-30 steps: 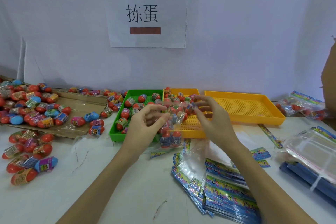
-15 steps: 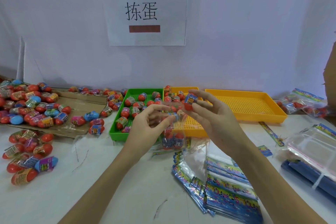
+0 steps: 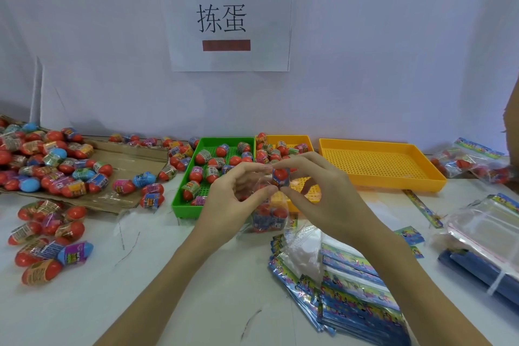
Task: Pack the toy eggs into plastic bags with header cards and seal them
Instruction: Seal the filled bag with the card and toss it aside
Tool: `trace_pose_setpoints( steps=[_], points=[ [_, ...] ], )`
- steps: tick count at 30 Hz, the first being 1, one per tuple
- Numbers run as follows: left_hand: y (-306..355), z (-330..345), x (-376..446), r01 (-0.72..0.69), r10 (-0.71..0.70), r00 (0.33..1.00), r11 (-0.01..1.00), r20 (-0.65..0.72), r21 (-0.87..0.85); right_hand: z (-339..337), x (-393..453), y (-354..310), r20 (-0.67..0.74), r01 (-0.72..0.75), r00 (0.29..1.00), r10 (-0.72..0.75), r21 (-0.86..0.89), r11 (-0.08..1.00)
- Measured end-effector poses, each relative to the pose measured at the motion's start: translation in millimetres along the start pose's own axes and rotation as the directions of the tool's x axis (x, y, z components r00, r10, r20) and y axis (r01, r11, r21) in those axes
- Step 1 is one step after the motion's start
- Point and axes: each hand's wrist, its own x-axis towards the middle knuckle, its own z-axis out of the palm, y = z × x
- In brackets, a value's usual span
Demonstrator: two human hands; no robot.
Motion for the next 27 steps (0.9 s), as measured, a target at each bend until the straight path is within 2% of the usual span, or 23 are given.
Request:
trace_pose_setpoints(
  steps=[3,5,9,13,16,19,22,25,27],
  points=[
    [0.3,-0.9,0.1,-0.012,0.012,1.000,1.000,-0.005,-0.002,-3.7,1.4,-1.7,0.028,-0.018,0.999,0.017,0.039,0.999],
    [0.3,-0.9,0.3,0.000,0.000,1.000,1.000,-0.001,-0.016,-4.7,2.7,-2.2,0.033,-0.013,0.999,0.013,0.004,1.000],
    [0.9,-1.0,0.7,0.015,-0.015,1.000,0.999,-0.001,-0.041,-1.5,1.4,-2.4,-0.059,0.017,0.998,-0.021,-0.066,0.998],
    [1.5,-1.6,1.0,0.077,-0.078,0.997,0.983,0.003,-0.167,3.5,1.6,-3.0,-0.135,0.016,0.991,-0.024,-0.057,0.998],
    [1.9,-1.9,1.5,0.098,-0.099,0.995,0.974,0.006,-0.206,3.1,0.1,-3.4,-0.102,0.040,0.994,-0.049,-0.086,0.995],
    [2.0,-2.0,1.4,0.096,-0.094,0.995,0.968,0.018,-0.231,1.5,-0.8,-0.2,-0.009,0.048,0.999,-0.048,-0.076,0.996],
    [2.1,-1.9,1.0,0.086,-0.083,0.996,0.966,0.021,-0.244,5.9,-1.8,3.9,0.063,0.046,0.997,-0.036,-0.152,0.987],
    [2.4,-1.4,1.3,0.089,-0.091,0.996,0.966,0.006,-0.242,9.1,-2.6,3.5,0.019,0.021,1.000,-0.018,-0.201,0.979],
    [1.2,-1.3,1.7,0.095,-0.101,0.995,0.961,-0.010,-0.259,7.6,-2.3,2.0,-0.057,0.025,0.998,-0.035,-0.163,0.986]
  ],
)
